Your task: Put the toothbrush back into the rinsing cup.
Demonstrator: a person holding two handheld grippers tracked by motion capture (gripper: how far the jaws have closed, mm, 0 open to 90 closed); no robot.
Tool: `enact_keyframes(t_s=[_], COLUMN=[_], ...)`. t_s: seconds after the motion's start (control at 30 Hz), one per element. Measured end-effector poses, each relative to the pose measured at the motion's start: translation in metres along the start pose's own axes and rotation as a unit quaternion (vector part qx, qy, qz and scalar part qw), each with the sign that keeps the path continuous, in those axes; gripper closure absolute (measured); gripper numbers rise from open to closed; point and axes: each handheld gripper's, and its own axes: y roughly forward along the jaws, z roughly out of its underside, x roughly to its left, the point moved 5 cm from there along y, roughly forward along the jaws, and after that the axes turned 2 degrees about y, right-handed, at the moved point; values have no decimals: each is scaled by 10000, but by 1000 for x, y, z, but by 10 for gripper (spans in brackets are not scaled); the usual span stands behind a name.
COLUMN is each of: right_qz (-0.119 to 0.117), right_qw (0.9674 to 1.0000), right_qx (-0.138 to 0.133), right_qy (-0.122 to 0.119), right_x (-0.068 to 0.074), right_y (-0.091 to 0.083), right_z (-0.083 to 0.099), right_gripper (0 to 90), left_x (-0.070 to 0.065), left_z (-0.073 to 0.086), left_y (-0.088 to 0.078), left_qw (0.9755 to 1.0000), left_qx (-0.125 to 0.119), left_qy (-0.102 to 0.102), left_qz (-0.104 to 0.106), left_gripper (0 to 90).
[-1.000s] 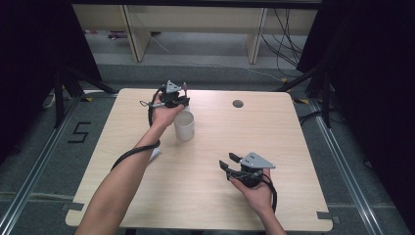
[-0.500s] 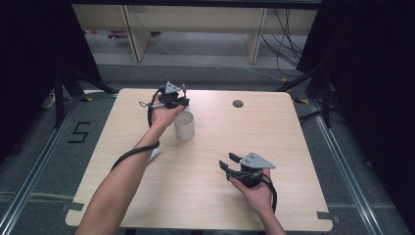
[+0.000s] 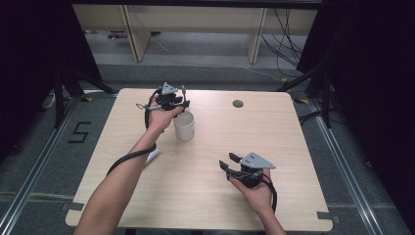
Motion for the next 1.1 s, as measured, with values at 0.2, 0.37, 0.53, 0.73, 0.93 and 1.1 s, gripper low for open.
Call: enact_keyframes(t_s=[0.2, 0.37, 0.53, 0.73, 0.93, 1.1], right_qz=[0, 21, -18, 8, 4, 84], right_qw=[10000, 10000, 10000, 10000, 10000, 9998], right_qx=[-32, -53, -67, -56, 33, -66], right_qy=[-43, 68, -35, -65, 18, -142], right_x=[0, 2, 1, 0, 2, 0], right_y=[2, 3, 3, 3, 2, 2], right_z=[0, 1, 0, 1, 2, -1], right_gripper=[499, 499, 499, 498, 497, 496], left_x=[1, -2, -4, -5, -1, 7], left_z=[-1, -2, -2, 1, 8, 20], left_y=[-10, -17, -31, -54, -81, -105], left_qw=[9998, 9997, 9998, 9996, 9997, 9996], left_qx=[-109, -97, 26, 143, 143, 245], left_qy=[-141, -194, -144, -237, -174, -106], left_qz=[50, 133, 146, 109, 112, -19], left_gripper=[486, 417, 394, 390, 384, 384])
